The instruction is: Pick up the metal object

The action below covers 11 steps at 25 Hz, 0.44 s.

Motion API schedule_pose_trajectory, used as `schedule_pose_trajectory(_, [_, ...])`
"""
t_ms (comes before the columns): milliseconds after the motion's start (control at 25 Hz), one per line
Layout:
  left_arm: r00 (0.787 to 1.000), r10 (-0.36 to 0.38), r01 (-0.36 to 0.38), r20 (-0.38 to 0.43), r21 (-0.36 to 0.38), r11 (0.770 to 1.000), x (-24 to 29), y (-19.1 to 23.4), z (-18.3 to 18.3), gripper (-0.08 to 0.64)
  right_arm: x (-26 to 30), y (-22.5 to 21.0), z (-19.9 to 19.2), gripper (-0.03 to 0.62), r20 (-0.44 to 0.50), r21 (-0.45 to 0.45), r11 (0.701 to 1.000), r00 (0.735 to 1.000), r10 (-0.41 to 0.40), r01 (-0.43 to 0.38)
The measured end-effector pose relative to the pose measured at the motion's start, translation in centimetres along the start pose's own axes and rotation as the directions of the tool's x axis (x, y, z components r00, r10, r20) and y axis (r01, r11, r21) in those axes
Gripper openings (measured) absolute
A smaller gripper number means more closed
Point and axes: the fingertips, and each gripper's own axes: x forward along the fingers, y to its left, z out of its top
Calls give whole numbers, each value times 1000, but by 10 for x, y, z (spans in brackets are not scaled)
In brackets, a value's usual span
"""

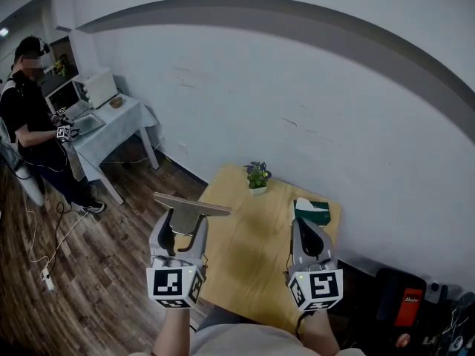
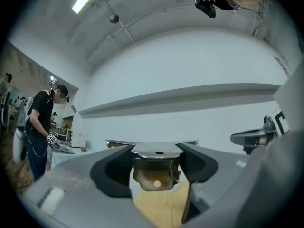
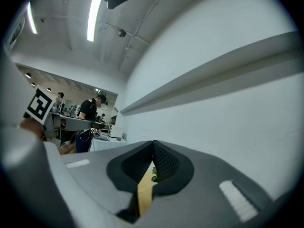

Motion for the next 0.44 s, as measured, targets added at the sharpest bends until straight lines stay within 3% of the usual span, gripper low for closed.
schedule_pose_trajectory(440, [1000, -5, 5, 2, -6, 1000, -4, 1, -2, 305, -4, 4, -2, 2, -1, -4, 1000, 1000, -3, 3])
